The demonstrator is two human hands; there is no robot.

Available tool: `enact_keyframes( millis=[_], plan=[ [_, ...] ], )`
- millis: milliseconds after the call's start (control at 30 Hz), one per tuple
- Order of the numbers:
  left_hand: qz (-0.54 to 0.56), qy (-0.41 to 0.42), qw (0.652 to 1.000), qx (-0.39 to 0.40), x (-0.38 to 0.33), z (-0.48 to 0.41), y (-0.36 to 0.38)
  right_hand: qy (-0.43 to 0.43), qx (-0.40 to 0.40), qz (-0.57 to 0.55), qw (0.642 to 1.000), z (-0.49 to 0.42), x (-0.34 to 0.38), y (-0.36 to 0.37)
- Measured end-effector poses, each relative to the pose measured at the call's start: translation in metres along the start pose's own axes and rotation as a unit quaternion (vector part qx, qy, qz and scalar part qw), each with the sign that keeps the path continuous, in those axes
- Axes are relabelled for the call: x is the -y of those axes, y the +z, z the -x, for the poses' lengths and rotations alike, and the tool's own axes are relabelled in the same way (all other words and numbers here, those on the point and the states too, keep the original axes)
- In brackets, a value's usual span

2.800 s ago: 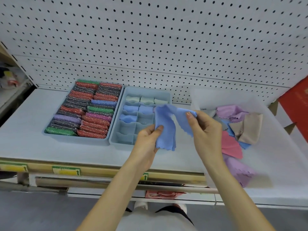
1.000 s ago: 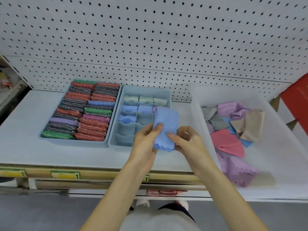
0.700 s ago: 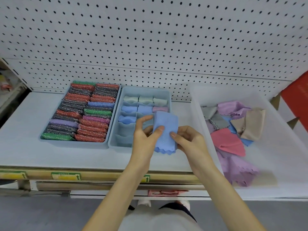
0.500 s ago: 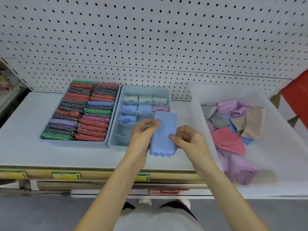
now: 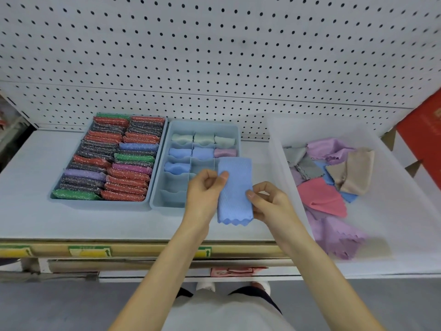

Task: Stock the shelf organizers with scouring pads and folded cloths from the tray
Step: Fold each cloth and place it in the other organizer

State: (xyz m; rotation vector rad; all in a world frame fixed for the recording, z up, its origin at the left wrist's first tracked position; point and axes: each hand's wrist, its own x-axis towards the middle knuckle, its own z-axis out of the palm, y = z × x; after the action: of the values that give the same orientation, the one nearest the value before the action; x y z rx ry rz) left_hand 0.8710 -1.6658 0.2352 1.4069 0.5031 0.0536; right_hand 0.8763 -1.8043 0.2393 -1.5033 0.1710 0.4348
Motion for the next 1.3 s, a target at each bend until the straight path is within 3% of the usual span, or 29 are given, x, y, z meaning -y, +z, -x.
enact_keyframes(
  millis=[200, 400, 567, 833, 1033, 1167, 1300],
  plan=[
    [-0.014, 0.039, 0.999, -0.001, 0.0, 0.004, 0.002, 0.046, 0.023, -0.017, 0.999, 0.001, -0.001, -0.001],
    [-0.061, -0.057, 0.993, 0.088, -0.002, 0.005, -0.015, 0.002, -0.006, 0.0, 1.0, -0.001, 0.003, -0.002],
    [-0.069, 0.034, 0.989, 0.123, -0.002, 0.007, -0.019, -0.04, -0.071, 0.01, 0.997, -0.003, 0.002, 0.001],
    [-0.043, 0.025, 0.982, 0.183, -0.011, 0.007, -0.026, -0.088, 0.05, 0.045, 0.994, 0.001, 0.015, -0.012],
    [-0.176, 0.037, 0.96, 0.215, -0.017, 0.001, -0.031, -0.129, 0.021, 0.139, 0.982, 0.001, 0.012, -0.012],
    [-0.295, 0.089, 0.918, 0.25, -0.021, -0.004, -0.034, -0.153, 0.02, 0.226, 0.962, -0.001, 0.01, -0.011],
    [-0.348, 0.108, 0.888, 0.281, -0.023, -0.007, -0.038, -0.145, 0.027, 0.213, 0.966, -0.003, 0.011, -0.011]
  ],
)
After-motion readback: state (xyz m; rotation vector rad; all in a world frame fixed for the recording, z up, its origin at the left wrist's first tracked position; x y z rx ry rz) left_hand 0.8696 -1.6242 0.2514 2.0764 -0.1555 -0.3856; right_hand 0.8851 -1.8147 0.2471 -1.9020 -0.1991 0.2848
